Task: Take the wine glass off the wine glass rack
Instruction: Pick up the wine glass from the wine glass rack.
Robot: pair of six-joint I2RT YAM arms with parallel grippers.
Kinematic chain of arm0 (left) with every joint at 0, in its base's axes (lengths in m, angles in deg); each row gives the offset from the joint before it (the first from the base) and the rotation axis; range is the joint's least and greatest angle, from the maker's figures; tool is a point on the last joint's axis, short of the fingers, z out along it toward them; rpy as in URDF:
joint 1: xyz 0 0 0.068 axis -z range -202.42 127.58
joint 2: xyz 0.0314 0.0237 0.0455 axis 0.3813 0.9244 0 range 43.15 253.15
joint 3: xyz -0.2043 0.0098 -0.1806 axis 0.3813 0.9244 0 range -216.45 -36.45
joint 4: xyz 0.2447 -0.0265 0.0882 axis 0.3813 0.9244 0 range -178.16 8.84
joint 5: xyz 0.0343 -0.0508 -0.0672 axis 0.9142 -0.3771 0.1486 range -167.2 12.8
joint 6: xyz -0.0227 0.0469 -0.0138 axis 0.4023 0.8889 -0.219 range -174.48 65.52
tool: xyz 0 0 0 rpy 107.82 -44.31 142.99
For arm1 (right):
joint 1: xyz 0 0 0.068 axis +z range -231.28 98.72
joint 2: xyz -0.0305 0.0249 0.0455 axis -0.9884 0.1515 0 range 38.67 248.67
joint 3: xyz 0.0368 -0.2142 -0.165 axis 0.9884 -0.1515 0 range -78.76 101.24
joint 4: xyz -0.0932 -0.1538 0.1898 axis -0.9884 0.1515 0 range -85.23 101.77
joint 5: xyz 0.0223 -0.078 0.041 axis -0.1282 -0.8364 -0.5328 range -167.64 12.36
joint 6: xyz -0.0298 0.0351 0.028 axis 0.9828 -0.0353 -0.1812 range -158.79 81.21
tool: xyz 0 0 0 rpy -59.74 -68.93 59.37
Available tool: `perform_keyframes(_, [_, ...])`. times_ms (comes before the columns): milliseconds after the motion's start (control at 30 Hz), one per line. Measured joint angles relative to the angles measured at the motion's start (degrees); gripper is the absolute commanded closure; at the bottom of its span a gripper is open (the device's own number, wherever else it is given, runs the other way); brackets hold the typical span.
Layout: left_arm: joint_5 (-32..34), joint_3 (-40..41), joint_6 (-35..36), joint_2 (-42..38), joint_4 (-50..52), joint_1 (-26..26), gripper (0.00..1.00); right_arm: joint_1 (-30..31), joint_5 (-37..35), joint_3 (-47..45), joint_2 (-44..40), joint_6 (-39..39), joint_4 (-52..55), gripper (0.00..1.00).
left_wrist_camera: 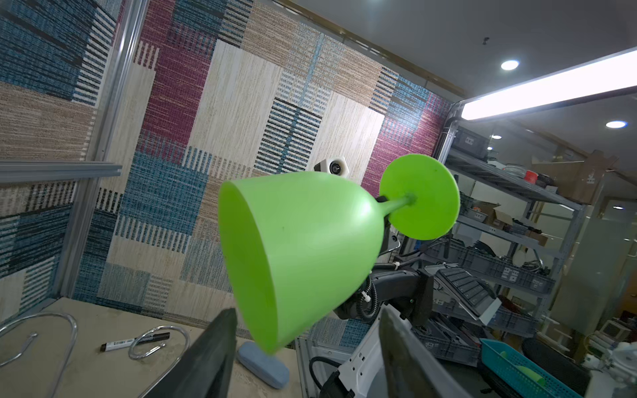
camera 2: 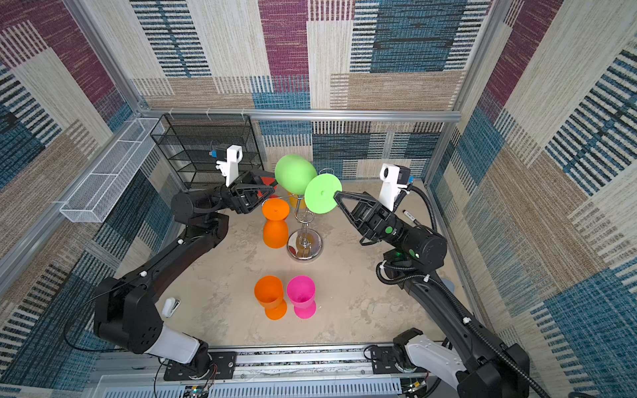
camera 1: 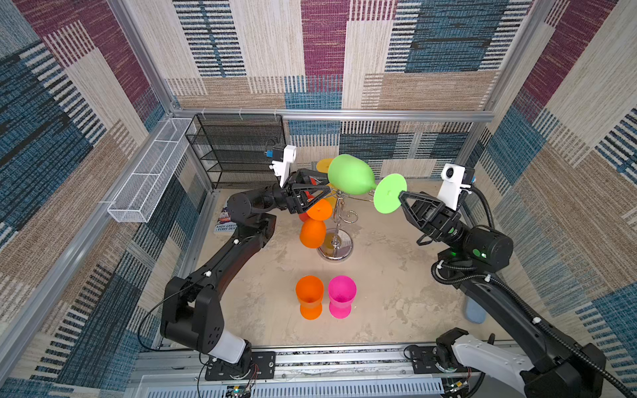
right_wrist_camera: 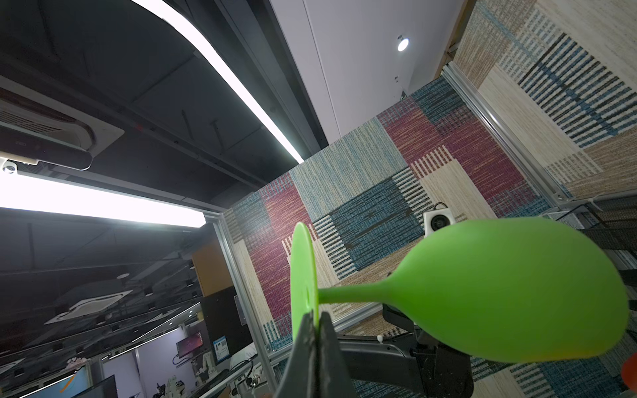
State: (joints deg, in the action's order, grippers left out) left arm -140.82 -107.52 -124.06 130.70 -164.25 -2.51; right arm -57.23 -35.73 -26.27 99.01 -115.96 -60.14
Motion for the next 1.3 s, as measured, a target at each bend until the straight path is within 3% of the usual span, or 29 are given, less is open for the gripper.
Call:
perform_keyframes(267, [-1.0,0.0,-2.4,-1.7,-1.6,-0.1,0.40,0.3,-0.2,0.0,1.9,-0.8,-2.5,1.00])
perform_keyframes(567, [-1.2,0.8,-2.6,-3.8,-1.4,-0.2,0.67,0.3,-0.6,-0.8,2.4,-2.0,-5.8,1.00])
perform_keyframes(767, [-1.2,1.5,-2.6,-4.4,-1.4,-0.2,0.76,0.3,-1.4,-1.3,2.0,-2.0,-5.3,1.00])
perform_keyframes(1300, [-2.6,2.7,-2.6,-7.0,-2.8,-0.2,0.95,-1.2,-8.6,-3.8,-1.0,2.5,6.2,0.72])
